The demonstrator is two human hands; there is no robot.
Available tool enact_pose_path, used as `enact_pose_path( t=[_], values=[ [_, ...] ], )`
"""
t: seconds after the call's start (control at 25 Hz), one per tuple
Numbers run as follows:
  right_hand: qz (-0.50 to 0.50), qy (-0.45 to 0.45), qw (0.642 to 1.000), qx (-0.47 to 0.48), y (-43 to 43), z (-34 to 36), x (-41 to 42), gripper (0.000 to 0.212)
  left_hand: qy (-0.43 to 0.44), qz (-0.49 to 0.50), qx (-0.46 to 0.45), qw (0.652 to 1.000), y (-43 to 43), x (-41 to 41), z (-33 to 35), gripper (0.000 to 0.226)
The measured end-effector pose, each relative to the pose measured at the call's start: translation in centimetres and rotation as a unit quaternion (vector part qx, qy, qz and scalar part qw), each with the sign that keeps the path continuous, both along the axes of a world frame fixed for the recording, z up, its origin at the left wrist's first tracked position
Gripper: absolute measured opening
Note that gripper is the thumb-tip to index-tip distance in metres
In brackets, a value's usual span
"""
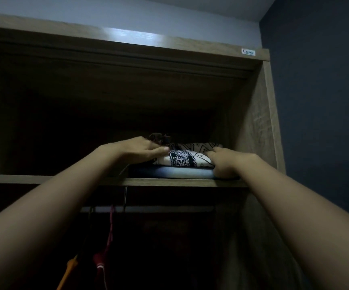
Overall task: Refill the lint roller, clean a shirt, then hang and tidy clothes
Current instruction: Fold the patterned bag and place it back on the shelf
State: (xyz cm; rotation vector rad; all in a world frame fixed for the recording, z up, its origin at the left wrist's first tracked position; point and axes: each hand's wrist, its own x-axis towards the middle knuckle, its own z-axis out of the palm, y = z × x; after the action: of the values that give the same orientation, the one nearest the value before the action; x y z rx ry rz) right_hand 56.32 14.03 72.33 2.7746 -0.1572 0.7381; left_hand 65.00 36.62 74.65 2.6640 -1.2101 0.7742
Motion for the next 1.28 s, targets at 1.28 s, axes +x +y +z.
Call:
enact_pose_path(
  t=[1.28],
  values=[
    [0.375, 0.024, 0.918, 0.125, 36.2, -43.3, -8.5, 0.062, -0.084, 0.11, -0.215, 0.967, 33.7, -14.0, -38.9, 0.056]
  ],
)
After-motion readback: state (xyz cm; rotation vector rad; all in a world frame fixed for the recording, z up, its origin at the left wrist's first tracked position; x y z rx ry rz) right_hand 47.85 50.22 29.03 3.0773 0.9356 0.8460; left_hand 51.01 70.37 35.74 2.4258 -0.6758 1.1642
